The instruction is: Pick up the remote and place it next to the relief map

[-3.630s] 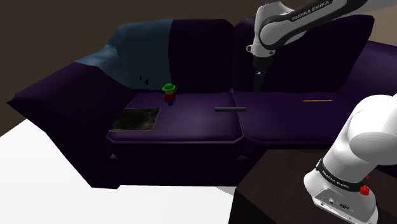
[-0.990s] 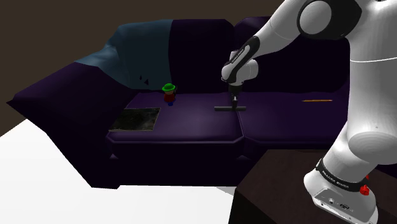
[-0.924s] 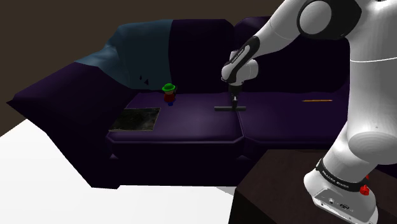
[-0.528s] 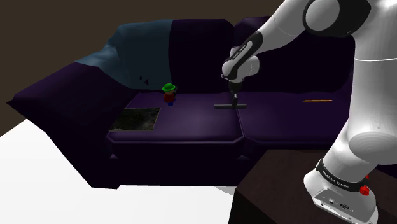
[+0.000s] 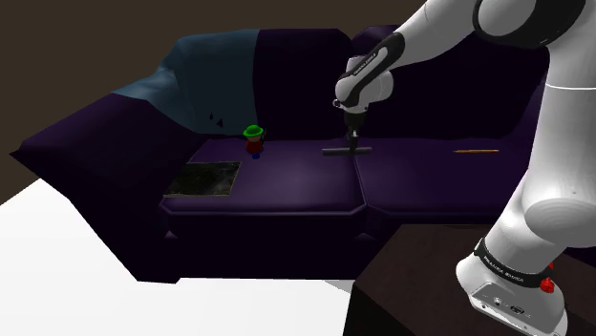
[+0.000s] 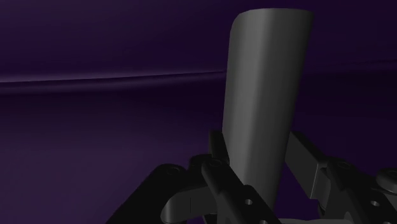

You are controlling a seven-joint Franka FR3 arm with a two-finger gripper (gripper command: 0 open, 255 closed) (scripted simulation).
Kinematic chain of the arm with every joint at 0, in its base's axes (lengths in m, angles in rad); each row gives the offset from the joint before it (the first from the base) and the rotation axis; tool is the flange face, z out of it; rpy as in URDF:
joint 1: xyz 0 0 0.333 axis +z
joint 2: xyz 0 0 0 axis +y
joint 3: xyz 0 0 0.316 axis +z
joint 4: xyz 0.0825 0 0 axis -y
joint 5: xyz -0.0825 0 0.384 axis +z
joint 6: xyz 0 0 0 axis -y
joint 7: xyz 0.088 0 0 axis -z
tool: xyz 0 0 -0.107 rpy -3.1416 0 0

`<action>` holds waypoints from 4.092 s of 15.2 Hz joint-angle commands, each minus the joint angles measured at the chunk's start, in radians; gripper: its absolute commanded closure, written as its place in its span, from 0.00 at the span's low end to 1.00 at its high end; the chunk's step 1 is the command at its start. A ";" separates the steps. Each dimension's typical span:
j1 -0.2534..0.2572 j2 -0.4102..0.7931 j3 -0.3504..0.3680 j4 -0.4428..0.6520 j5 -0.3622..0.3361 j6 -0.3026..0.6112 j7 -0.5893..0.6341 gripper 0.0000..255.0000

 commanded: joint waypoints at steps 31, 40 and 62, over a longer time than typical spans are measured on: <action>0.230 0.496 0.155 0.864 0.022 -0.340 0.457 1.00; 0.228 0.552 0.162 0.836 0.031 -0.257 0.448 1.00; 0.224 0.524 0.157 0.867 0.025 -0.316 0.450 0.00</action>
